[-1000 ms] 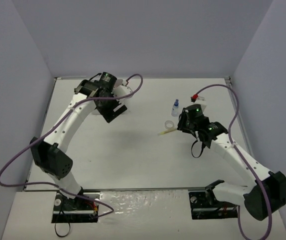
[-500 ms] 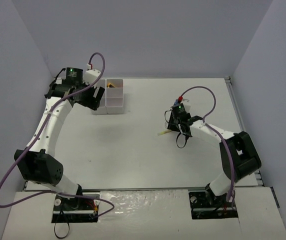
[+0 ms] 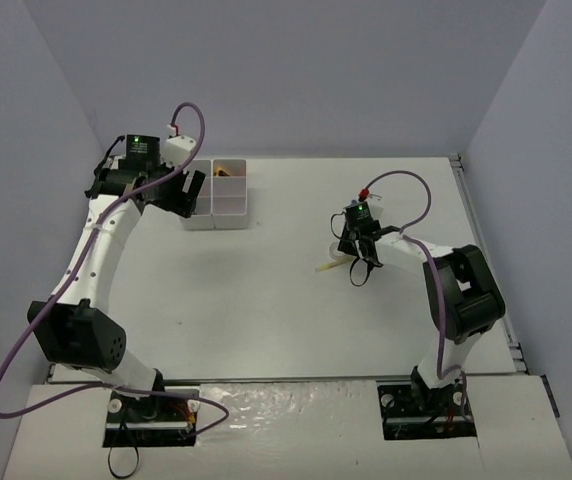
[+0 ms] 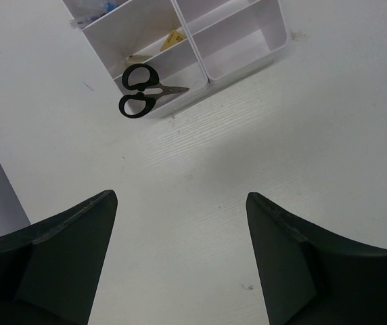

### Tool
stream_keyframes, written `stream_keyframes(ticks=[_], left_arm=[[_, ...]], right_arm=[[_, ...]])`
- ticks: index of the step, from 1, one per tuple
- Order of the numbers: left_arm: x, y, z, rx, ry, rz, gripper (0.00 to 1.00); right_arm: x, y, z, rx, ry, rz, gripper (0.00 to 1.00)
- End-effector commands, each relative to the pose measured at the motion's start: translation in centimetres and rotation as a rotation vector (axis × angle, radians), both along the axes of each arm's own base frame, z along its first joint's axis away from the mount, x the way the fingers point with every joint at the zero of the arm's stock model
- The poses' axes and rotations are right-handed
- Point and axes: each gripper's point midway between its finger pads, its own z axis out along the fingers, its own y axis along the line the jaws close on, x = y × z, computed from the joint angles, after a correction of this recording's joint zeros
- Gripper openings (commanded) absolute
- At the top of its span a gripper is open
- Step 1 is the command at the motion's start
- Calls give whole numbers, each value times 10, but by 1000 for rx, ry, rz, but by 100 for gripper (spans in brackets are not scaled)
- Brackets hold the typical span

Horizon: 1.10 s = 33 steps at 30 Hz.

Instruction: Sort the stationery into containers

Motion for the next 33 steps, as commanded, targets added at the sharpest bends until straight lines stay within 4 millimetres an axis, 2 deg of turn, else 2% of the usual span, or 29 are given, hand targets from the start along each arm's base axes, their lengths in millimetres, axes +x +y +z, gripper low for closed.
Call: stream_keyframes(ticks=[1,4,9,16,20,22,24,26,27,28,29,31,33], left_arm=[[8,-1,29,-36,-104,5,74],[7,-1,28,-39,-101,6,74],[9,4,26,-33,-101,15,74],[10,10,22,-45,-98,30,74],[12,10,21,-47,-96,31,74],[13,11,22,-48,-101,34,74],[14,15,23,-51,-105,48,74],[16,23,23,-69,-107,87,74],[16,23,23,-69,-108,91,74],[20,31,25,-89,-122,130,74],[19,34,24,-103,-118,146,74],[23,49,25,-130,-130,194,74],[26,57,25,-152,-141,221,74]], right_arm=[[26,2,19,-2,-91,-31,27],[29,5,13,3,-84,-20,21],[26,8,9,17,-79,-4,2],[19,11,16,26,-95,14,0],[20,26,35,20,-143,67,0],[20,45,56,15,-193,116,0],[20,79,85,24,-257,199,0],[22,116,123,46,-335,274,0],[23,118,125,48,-338,276,0],[34,150,173,94,-433,322,0],[32,158,166,83,-421,344,0],[50,197,193,102,-486,404,0],[68,226,206,101,-532,443,0]])
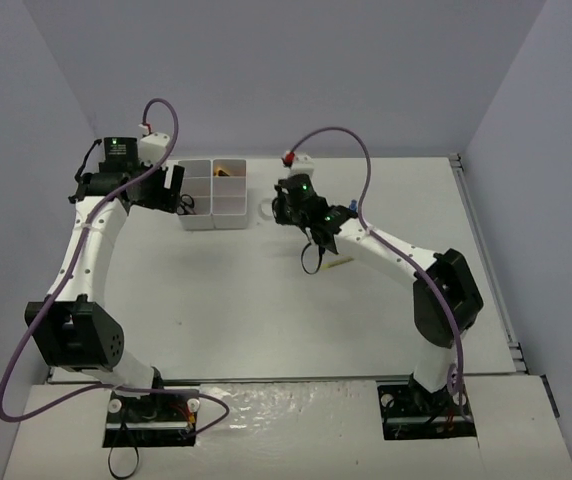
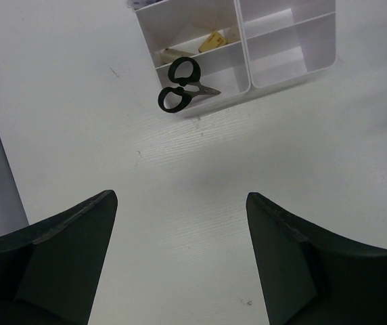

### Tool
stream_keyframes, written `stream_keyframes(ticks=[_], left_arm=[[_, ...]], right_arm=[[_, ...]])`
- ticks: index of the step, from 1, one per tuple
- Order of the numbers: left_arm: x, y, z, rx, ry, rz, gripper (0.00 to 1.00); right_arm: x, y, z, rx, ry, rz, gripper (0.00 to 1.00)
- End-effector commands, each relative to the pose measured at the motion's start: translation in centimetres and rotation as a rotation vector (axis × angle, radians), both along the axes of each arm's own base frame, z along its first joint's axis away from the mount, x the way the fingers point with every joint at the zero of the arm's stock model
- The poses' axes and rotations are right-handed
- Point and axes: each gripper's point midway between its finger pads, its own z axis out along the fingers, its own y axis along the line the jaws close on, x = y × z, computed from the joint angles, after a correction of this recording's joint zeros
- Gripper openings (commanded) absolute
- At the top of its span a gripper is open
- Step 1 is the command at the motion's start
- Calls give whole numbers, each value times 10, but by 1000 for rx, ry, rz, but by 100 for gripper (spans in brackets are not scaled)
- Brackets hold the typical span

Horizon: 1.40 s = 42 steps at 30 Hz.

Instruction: Sort the stationery into containers

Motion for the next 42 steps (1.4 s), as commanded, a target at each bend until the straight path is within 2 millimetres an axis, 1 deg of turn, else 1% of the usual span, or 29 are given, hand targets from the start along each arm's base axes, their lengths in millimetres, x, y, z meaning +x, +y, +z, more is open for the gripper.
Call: stream_keyframes(ticks=[1,2,3,4,5,6,9,11,13,17,23,26,27,28,29,30,32,33,36,39,42], left_arm=[[13,21,34,-84,-136,97,74],[13,23,34,-91,-139,108,74],[13,25,31,-94,-140,113,74],[13,26,29,-95,-141,118,74],[12,27,29,-94,-144,119,74],[12,29,28,-94,-145,124,74],[13,33,21,-90,-138,128,74],[13,38,20,-86,-141,138,74],[13,41,20,-84,-143,141,74],[12,42,18,-84,-142,138,74],[9,46,23,-86,-153,143,74],[8,49,25,-84,-153,147,74],[8,49,25,-84,-153,146,74],[9,49,25,-84,-154,144,74],[8,49,25,-86,-152,144,74],[9,49,25,-87,-151,143,74],[9,48,24,-91,-149,141,74],[9,47,24,-93,-148,139,74],[10,45,23,-102,-146,132,74],[9,43,26,-111,-153,128,74],[8,41,30,-119,-160,120,74]], right_arm=[[59,66,72,56,-222,65,0],[70,78,71,57,-236,74,0],[81,89,63,54,-238,82,0],[93,101,46,42,-234,90,0],[101,108,45,43,-247,89,0],[110,116,70,77,-301,83,0],[133,132,54,76,-327,74,0],[141,138,54,86,-350,73,0],[145,139,54,86,-362,65,0],[148,137,46,79,-367,40,0],[151,131,16,42,-340,3,0],[147,134,10,22,-337,15,0],[145,135,10,16,-337,22,2],[143,136,10,11,-336,31,12],[141,137,14,15,-339,38,20],[138,138,22,22,-346,47,26],[132,140,38,29,-364,64,36],[129,140,51,40,-378,69,40],[119,141,89,75,-421,83,44],[109,136,137,127,-474,91,47],[102,128,170,157,-514,81,47]])
